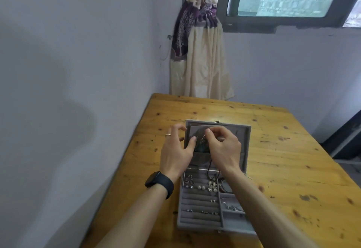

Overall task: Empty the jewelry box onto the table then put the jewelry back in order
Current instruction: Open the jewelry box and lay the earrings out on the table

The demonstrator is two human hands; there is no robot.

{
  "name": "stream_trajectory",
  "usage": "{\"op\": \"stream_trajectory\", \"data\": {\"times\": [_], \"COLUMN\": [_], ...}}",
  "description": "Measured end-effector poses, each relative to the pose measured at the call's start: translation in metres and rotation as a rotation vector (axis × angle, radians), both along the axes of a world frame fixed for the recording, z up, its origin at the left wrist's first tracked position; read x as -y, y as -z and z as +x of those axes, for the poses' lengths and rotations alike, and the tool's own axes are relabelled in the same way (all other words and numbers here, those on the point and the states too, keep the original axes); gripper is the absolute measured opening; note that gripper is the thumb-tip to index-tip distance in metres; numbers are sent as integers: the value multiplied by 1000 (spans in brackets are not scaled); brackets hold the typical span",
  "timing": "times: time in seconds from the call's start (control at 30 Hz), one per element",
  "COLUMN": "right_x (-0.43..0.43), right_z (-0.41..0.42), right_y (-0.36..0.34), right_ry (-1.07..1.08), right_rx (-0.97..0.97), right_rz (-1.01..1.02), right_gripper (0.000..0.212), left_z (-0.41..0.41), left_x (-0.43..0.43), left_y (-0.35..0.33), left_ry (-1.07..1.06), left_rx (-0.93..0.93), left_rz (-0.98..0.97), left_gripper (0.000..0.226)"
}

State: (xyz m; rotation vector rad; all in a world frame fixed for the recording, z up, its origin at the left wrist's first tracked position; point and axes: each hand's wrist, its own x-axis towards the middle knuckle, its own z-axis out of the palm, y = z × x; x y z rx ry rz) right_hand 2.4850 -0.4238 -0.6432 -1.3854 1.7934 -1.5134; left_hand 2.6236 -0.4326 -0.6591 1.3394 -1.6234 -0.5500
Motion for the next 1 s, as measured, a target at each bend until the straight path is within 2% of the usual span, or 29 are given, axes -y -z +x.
{"op": "stream_trajectory", "data": {"times": [0.13, 0.27, 0.43, 0.6, 0.67, 0.8, 1.0], "right_x": [-20, -39, -69, -97, -101, -102, -104], "right_z": [-7, -29, -64, -74, -75, -69, -68], "right_y": [-7, -2, 43, 82, 90, 91, 91], "right_ry": [-33, -41, 8, 18, -3, -40, -79], "right_rx": [259, 321, 198, 24, -6, -224, -292], "right_rz": [-98, -111, 81, 148, 127, 110, 126], "right_gripper": [7, 7, 14, 17, 16, 14, 11], "left_z": [-7, -14, -23, -34, -38, -44, -48], "left_x": [-1, 2, 2, 1, 1, 0, 4], "left_y": [-1, -1, -1, 1, 0, -7, -20], "left_ry": [-52, -91, -151, -200, -221, -279, -269], "left_rx": [171, 234, 343, 365, 341, 228, 63], "left_rz": [-53, -59, -75, -45, -37, -39, -48], "left_gripper": [22, 21, 18, 13, 10, 11, 11]}}
